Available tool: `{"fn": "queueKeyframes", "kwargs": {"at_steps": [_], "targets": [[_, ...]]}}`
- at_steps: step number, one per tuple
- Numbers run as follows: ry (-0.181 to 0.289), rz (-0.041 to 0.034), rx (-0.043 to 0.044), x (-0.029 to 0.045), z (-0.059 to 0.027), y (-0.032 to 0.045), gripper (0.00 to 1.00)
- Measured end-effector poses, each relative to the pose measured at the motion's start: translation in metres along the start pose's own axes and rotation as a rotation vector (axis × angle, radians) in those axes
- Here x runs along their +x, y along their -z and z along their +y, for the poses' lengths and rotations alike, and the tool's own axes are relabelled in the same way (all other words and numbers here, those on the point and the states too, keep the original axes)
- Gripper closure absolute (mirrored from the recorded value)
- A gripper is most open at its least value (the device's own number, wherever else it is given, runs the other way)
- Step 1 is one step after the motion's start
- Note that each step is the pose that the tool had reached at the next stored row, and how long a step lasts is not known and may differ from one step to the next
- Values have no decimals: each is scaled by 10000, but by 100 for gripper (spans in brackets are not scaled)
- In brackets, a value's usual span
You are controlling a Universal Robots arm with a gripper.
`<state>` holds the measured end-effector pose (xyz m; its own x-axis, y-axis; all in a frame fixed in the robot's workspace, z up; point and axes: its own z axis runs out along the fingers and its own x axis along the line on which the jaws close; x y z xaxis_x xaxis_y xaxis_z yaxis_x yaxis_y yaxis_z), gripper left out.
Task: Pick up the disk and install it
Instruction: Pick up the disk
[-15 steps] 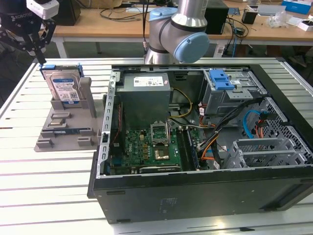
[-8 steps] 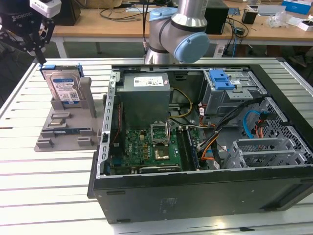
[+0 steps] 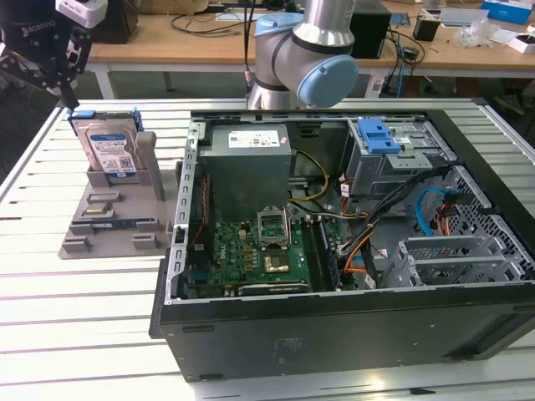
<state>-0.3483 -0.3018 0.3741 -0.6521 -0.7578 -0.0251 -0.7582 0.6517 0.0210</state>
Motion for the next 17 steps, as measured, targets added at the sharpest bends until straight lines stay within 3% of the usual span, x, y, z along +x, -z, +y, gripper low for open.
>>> {"fn": "queueKeyframes", "kwargs": {"at_steps": [17], "targets": [[1825, 39, -46, 0, 0, 0, 89]]}}
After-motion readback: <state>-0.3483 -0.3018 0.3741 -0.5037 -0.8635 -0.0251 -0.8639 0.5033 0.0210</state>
